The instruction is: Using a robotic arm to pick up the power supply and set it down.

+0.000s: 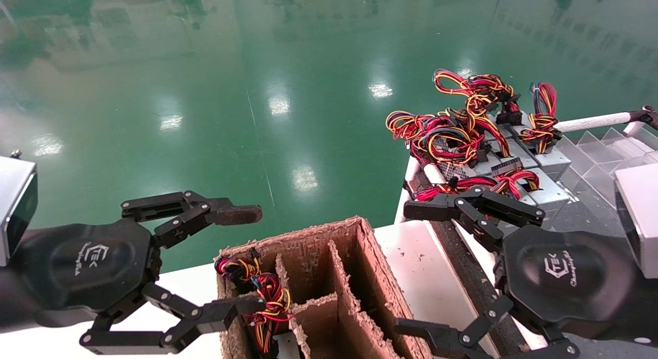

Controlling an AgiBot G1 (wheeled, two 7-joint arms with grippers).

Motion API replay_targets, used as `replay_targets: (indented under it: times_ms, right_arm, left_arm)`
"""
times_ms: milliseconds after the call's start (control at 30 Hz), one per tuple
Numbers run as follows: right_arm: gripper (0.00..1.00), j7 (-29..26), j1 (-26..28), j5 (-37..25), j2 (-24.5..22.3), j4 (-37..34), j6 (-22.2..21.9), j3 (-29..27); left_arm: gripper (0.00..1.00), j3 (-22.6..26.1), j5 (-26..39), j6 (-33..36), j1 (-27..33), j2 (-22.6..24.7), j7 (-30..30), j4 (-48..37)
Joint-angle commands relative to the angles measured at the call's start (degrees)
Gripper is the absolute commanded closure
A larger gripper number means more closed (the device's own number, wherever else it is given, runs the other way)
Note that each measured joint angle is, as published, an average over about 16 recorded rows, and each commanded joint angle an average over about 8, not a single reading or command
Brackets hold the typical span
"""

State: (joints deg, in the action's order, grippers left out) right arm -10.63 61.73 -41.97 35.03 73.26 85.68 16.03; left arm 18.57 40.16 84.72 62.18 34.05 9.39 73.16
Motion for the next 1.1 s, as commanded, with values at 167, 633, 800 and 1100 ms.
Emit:
replay_targets:
  times_ms: [167,633,800,1100]
  right_arm:
    - [0.0,0.0,0.0,0.0,0.0,0.0,0.0,0.0]
    - [0.0,0.0,0.0,0.0,0.0,0.0,0.0,0.0]
    - [0.0,0.0,0.0,0.0,0.0,0.0,0.0,0.0]
    - [0.0,0.0,0.0,0.0,0.0,0.0,0.0,0.0]
  left_arm:
    - [1.0,0.0,0.0,0.0,0.0,0.0,0.0,0.0]
    - [1.0,0.0,0.0,0.0,0.0,0.0,0.0,0.0]
    - [1.0,0.0,0.0,0.0,0.0,0.0,0.0,0.0]
    - [0.49,0.0,0.0,0.0,0.0,0.0,0.0,0.0]
